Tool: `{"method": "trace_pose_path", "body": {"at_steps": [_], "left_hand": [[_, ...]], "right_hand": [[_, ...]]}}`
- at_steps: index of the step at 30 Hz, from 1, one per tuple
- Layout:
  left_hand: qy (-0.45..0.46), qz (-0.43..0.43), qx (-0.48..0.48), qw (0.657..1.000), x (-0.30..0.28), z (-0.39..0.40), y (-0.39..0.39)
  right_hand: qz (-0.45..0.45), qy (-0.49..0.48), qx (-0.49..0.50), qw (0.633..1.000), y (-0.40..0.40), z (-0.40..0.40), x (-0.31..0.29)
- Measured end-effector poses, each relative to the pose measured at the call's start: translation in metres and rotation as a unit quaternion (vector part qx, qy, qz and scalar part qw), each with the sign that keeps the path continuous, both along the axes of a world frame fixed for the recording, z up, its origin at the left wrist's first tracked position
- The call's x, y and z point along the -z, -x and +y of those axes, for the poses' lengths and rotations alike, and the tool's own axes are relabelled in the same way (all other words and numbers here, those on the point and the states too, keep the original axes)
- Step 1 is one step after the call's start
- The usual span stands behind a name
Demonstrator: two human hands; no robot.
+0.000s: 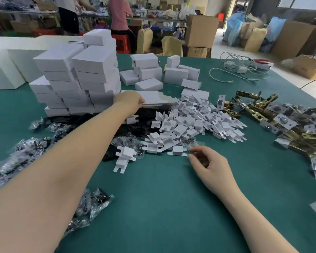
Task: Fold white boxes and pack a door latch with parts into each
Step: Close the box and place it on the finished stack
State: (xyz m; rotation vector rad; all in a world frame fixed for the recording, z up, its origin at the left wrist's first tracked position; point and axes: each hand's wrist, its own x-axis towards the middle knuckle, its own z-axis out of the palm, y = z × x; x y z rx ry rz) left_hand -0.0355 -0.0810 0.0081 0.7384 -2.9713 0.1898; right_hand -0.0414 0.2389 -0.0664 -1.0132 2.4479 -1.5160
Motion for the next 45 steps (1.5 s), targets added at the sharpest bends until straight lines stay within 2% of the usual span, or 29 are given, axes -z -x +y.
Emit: {"method": "trace_pose_path", "body": {"at_steps": [2,3,5,8,10,12,15,17,20,24,27,31,34,40,45], "left_hand": [[-0.038,0.019,-0.009,0.999,-0.006,0.001,-0.004],[-0.026,0.054,-0.009,0.998,-0.008,0.004,-0.006],[0.011,0.205,0.003,0.979,-0.012,0.013,-0.011],[-0.048,0.407,0.023,0.912,-0.019,0.029,-0.013],[-0.126,0.480,0.019,0.868,-0.029,0.045,-0.013],[-0.213,0.547,0.011,0.810,-0.039,0.063,-0.013],[-0.352,0.606,-0.004,0.713,-0.043,0.096,-0.021],[-0.459,0.602,-0.025,0.653,-0.037,0.119,-0.032],[-0.550,0.561,-0.053,0.617,-0.014,0.149,-0.051],[-0.606,0.515,-0.062,0.603,0.025,0.179,-0.064],[-0.634,0.494,-0.044,0.593,0.045,0.194,-0.069],[-0.623,0.457,0.046,0.634,0.063,0.200,-0.078],[-0.602,0.446,0.064,0.659,0.065,0.203,-0.082],[-0.545,0.507,0.069,0.665,0.064,0.203,-0.085],[-0.514,0.487,0.084,0.701,0.063,0.204,-0.083]], "right_hand": [[0.000,0.000,0.002,1.000,0.000,0.000,0.000],[-0.001,0.001,0.002,1.000,0.001,0.000,0.001],[0.004,0.001,0.002,1.000,0.001,-0.001,0.001],[0.007,0.000,-0.001,1.000,0.001,0.000,0.001],[0.008,0.001,-0.004,1.000,0.001,0.000,0.001],[0.007,-0.001,-0.007,1.000,0.001,0.000,0.001],[0.001,0.007,-0.009,1.000,0.001,0.001,-0.001],[-0.001,0.016,-0.010,1.000,0.001,0.001,-0.002],[-0.024,0.034,-0.002,0.999,0.002,0.001,-0.001],[-0.044,0.073,0.012,0.996,0.000,0.001,-0.003],[-0.018,0.076,0.003,0.997,-0.005,0.005,-0.005],[-0.003,0.100,0.021,0.995,-0.008,0.008,-0.007],[-0.024,0.135,0.023,0.990,-0.010,0.008,-0.010],[-0.187,0.150,-0.059,0.969,-0.014,0.002,-0.011],[-0.203,0.158,-0.027,0.966,-0.015,-0.001,-0.009]]}}
